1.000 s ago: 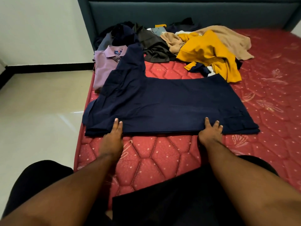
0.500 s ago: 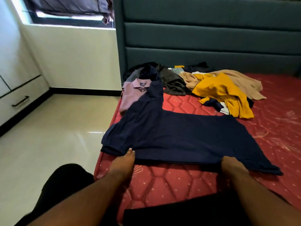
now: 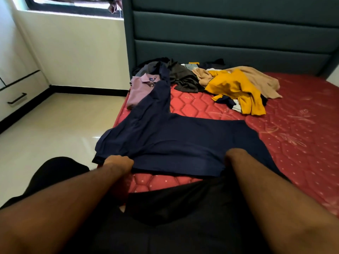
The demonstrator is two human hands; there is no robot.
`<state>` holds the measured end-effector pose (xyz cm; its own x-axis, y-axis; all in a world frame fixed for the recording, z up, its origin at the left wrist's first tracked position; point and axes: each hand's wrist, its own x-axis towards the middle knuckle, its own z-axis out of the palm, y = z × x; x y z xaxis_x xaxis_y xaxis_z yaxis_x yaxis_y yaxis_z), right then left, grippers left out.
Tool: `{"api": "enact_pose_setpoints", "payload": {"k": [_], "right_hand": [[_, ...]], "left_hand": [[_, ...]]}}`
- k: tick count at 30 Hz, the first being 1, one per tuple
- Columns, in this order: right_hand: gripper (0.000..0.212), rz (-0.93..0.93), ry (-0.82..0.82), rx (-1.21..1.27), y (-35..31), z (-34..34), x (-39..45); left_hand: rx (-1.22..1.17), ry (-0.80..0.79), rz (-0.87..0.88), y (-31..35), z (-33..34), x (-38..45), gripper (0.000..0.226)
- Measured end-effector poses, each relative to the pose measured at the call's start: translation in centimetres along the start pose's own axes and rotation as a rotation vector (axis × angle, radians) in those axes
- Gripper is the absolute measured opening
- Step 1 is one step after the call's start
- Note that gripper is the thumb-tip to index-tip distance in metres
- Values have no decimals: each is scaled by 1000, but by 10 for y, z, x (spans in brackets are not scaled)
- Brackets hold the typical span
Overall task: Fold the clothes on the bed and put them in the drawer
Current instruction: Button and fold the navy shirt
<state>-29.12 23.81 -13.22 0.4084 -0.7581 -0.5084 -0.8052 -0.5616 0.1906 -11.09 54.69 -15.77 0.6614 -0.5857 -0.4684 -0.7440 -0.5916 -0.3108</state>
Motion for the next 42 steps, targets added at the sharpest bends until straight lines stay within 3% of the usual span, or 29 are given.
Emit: {"api": "enact_pose_setpoints", "payload": {"k": [2,5,7,11,16,18,20,22,25,29,32,35,39,42], "right_hand": [[44,-50,42,13,-2,-9,-4],[45,-124,117,-21,-6,-17,8],[43,-269,156,-7,-19,-17,10],[41,-455,76,198,-30,0,49],[42,-435,184,420,-27,1,87],[47,-437,245,435,-27,-1,103],[51,-434,258,428,-22,-1,123],[55,-409,265,397,-6,3,146],[59,-329,329,312,21,-2,191],[60,-219,310,205,40,-19,232],[59,-242,476,84,36,-36,249],[72,-285,410,-65,27,-57,255],[45,-282,501,-279,27,-85,250],[34,-231,524,-380,35,-96,229]], "left_hand": [[54,-23,6,5,-18,-2,37],[9,225,20,18,-44,14,38],[-57,322,112,30,-47,32,51],[-216,227,302,61,-54,79,71],[-473,285,307,65,-50,142,84],[-469,300,342,58,-57,171,81],[-438,295,399,55,-63,200,105],[-404,312,408,50,-69,225,115],[-341,320,362,35,-76,266,103],[-245,370,351,26,-103,293,105],[-150,475,410,24,-124,312,102],[-23,446,403,22,-156,326,72],[155,482,565,23,-182,337,44],[-30,322,615,18,-193,316,38]]}}
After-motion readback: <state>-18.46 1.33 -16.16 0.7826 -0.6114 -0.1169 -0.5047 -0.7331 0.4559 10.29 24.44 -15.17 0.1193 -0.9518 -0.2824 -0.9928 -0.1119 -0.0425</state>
